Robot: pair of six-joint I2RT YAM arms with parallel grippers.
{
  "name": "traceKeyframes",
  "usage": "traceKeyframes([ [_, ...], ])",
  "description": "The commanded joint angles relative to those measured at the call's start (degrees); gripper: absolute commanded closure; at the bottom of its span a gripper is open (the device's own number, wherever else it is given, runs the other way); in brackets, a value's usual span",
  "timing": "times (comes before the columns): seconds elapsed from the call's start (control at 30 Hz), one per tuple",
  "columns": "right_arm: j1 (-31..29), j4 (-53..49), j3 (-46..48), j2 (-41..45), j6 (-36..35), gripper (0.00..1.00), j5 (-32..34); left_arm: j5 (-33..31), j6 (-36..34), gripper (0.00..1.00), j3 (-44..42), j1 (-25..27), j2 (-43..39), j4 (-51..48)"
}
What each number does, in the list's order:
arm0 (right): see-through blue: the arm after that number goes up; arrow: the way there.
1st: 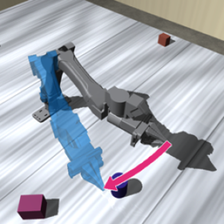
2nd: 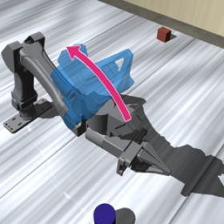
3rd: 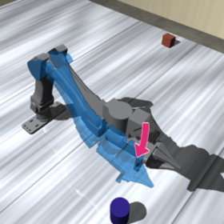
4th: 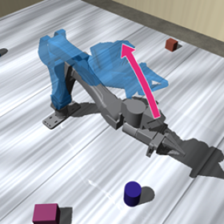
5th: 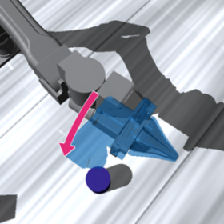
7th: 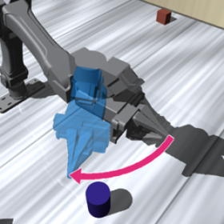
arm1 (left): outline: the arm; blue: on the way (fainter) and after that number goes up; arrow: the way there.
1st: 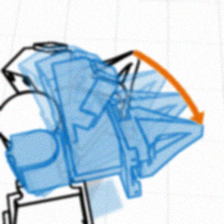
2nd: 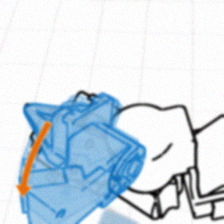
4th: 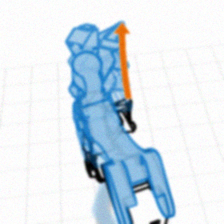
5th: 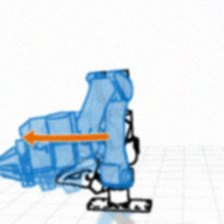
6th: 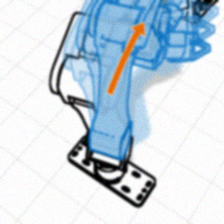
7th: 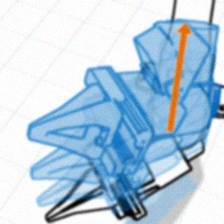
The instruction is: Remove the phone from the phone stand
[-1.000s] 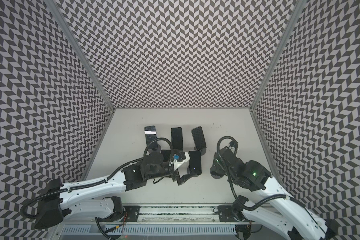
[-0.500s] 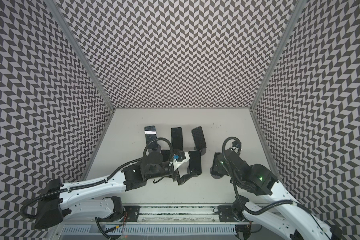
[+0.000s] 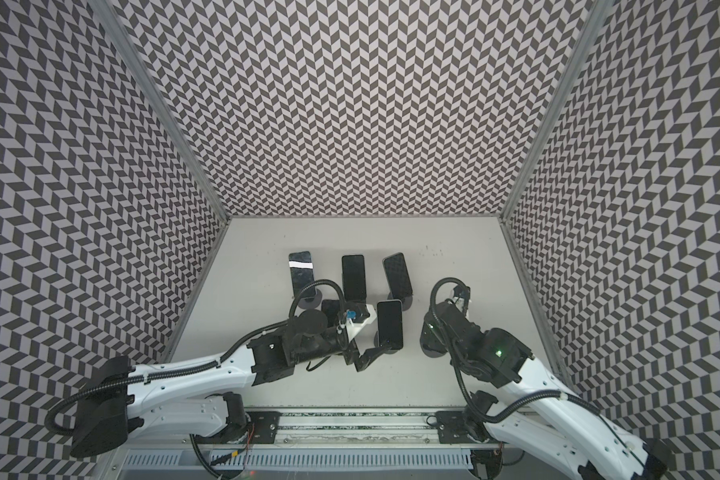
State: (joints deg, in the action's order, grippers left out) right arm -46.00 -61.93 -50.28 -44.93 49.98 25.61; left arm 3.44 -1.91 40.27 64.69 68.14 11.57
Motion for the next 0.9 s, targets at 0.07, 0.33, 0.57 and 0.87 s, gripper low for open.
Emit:
traceKeyframes([
  [0.07, -0.14, 4.17, 0.79, -0.78, -1.02, 0.12, 2.79, -1.68, 2.16, 0.00, 0.66, 0.48, 2.20, 3.61],
  [0.33, -0.06, 3.51, 3.44, -1.21, 0.93, 0.11, 2.34, -2.04, 1.45, 0.00, 3.54, 0.53, 6.36, 3.98],
  [0.57, -0.06, 4.55, 5.26, -3.12, 1.60, 0.09, 3.72, -2.45, 1.41, 0.00, 4.73, 0.89, 7.11, 3.07],
  [0.87, 0.60, 7.42, 5.65, -5.42, 1.73, 0.09, 5.19, -4.66, 1.77, 0.00, 4.20, 1.14, 6.26, 2.40],
])
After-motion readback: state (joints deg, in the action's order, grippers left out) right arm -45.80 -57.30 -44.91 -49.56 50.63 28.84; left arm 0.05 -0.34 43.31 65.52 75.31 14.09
